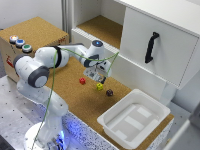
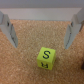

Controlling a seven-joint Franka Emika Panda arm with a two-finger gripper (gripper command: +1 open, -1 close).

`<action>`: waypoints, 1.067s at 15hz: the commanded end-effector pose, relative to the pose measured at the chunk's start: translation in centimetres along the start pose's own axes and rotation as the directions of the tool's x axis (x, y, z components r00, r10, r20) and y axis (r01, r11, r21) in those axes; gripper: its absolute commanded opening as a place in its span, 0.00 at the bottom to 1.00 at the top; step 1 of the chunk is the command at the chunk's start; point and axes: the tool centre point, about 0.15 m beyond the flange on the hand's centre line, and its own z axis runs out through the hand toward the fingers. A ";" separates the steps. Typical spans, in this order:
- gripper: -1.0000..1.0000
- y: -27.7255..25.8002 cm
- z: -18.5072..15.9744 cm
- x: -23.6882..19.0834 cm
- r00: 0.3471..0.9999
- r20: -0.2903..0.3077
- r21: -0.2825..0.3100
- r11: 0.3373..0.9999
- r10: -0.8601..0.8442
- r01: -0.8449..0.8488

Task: Grasp the yellow block and rotate it right

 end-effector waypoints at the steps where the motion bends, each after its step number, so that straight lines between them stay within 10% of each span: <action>1: 1.00 1.3 5.9 2.2 0.997 0.071 -0.050 0.998 0.039 -0.035; 15: 1.00 -0.1 6.5 0.5 0.965 0.164 -0.095 0.976 0.207 -0.193; 16: 0.00 -0.1 6.6 0.6 0.964 0.158 -0.102 0.974 0.215 -0.201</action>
